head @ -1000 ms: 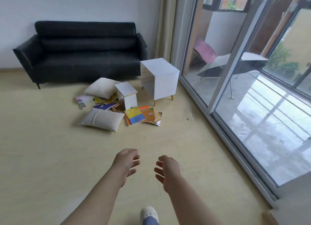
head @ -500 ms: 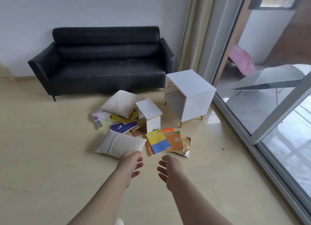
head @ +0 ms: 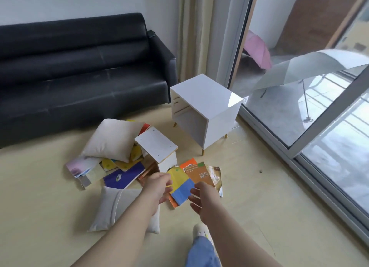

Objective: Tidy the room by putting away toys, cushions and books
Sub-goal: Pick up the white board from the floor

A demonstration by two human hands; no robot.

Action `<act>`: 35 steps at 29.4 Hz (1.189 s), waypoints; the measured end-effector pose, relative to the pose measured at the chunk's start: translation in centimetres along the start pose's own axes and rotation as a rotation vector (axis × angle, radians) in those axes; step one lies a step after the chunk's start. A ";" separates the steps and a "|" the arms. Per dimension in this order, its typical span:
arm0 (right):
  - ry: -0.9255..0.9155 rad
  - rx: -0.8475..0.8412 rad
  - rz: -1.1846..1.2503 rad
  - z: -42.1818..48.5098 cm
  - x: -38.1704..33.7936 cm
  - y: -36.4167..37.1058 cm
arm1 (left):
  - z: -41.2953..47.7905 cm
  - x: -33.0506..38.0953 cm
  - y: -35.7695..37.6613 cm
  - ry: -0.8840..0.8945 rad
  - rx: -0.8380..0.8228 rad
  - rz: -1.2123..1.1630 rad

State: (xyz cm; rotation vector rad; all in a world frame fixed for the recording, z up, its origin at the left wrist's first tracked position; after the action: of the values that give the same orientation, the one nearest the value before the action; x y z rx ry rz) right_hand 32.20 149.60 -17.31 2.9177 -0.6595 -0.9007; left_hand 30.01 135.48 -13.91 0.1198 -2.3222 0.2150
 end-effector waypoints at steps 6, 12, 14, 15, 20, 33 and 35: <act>-0.039 0.045 -0.038 9.2 -11.4 1.1 | 10.6 8.1 6.7 -0.010 -0.064 0.005; -0.030 0.048 -0.066 15.3 -20.8 2.2 | 17.2 15.3 10.8 -0.002 -0.053 0.009; 0.012 0.037 -0.083 16.7 -22.4 3.2 | 19.0 16.8 11.2 -0.030 -0.037 0.017; 0.020 0.033 -0.106 18.6 -24.3 4.1 | 21.4 18.3 12.0 -0.039 -0.033 0.016; 0.002 0.056 -0.070 21.7 -28.0 4.9 | 24.8 21.9 14.1 -0.023 -0.070 0.058; 0.079 0.058 -0.131 36.5 -39.3 6.5 | 40.9 30.6 21.8 -0.047 -0.019 0.133; 0.109 0.052 -0.136 37.9 -40.6 6.5 | 42.4 31.1 22.2 -0.075 0.008 0.126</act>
State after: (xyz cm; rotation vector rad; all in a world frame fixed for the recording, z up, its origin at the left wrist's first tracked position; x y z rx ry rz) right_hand -21.14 163.94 -26.28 3.0637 -0.4903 -0.7378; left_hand -24.84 148.55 -22.69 -0.0146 -2.4058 0.2868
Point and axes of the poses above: each hand's wrist, its own z-axis towards the middle knuckle, its own y-axis out of the palm, x = y × z, the point moved 5 cm from there along z, towards the middle knuckle, and after that the axes turned 2 degrees about -x, right-handed, at the moved point
